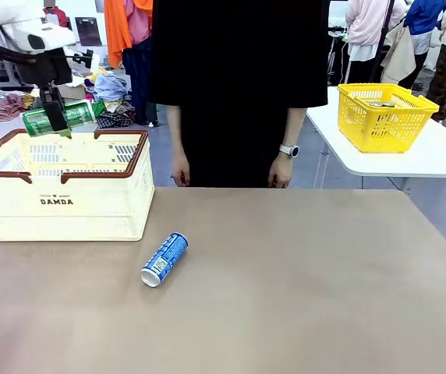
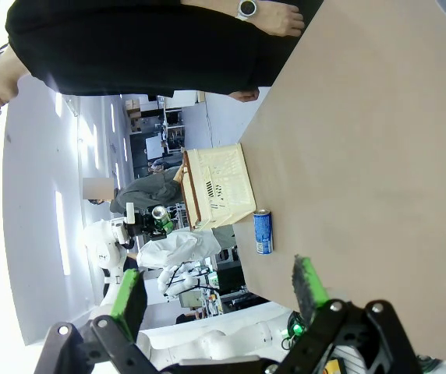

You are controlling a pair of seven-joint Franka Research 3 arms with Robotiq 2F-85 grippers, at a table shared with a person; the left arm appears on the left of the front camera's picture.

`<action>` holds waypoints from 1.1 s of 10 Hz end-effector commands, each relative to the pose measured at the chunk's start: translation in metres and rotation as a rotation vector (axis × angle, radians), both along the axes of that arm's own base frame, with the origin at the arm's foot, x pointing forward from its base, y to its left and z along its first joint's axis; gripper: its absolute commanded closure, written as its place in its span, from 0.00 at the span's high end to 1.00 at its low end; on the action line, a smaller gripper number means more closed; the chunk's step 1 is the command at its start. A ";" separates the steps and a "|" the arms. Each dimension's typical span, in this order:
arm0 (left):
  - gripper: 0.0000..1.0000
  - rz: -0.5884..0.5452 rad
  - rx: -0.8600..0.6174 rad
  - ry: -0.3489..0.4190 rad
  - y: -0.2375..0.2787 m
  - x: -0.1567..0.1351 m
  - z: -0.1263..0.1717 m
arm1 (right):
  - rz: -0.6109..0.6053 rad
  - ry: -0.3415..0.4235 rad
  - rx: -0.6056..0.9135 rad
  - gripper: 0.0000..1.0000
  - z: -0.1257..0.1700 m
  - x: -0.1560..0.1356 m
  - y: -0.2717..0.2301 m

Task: Place the drinks into the Shopping basket.
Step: Pick up one drink and place it into the Shopping basket.

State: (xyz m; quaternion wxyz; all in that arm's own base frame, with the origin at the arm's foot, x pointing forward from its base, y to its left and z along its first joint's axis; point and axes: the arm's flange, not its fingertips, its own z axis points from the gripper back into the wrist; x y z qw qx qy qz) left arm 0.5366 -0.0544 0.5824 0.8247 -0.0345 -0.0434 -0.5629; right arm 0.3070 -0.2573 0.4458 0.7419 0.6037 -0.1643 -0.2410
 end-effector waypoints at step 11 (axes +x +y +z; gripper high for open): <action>0.00 -0.242 -0.010 -0.102 0.006 0.055 -0.095 | -0.002 -0.009 -0.003 1.00 0.002 -0.001 0.001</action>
